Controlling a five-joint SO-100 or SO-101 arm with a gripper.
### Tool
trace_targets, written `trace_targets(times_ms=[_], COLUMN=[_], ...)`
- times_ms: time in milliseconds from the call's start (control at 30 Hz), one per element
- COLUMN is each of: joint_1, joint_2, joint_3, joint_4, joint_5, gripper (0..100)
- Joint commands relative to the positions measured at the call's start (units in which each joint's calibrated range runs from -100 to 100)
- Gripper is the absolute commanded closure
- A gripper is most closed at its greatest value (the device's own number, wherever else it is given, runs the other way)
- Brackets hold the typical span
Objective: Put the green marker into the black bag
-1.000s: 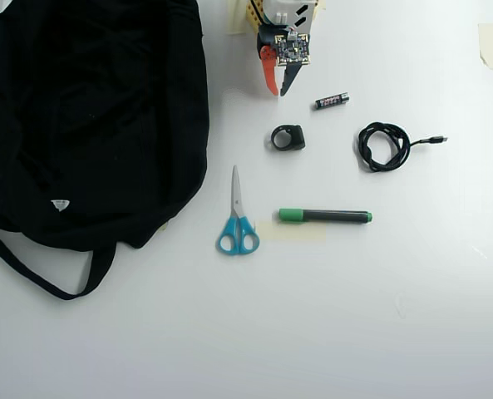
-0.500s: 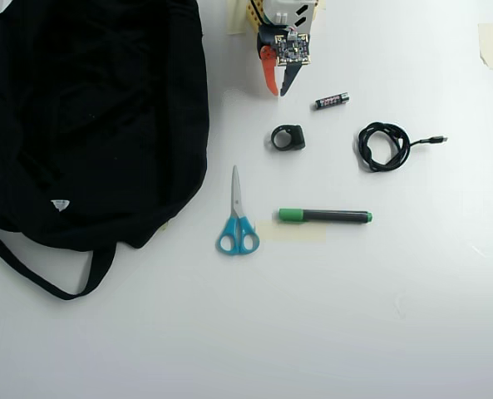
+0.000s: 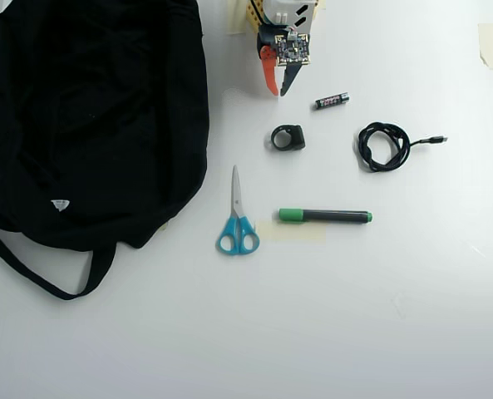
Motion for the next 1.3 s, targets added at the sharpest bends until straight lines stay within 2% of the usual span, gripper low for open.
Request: trace_targets(times_ms=[0,1267], joint_1=[-0.1,-0.4], joint_2=[-0.8,-0.8], joint_3=[1.1,1.1], joint_4=[2.2,2.2], joint_5=[0.0,-0.2], gripper=[98,98])
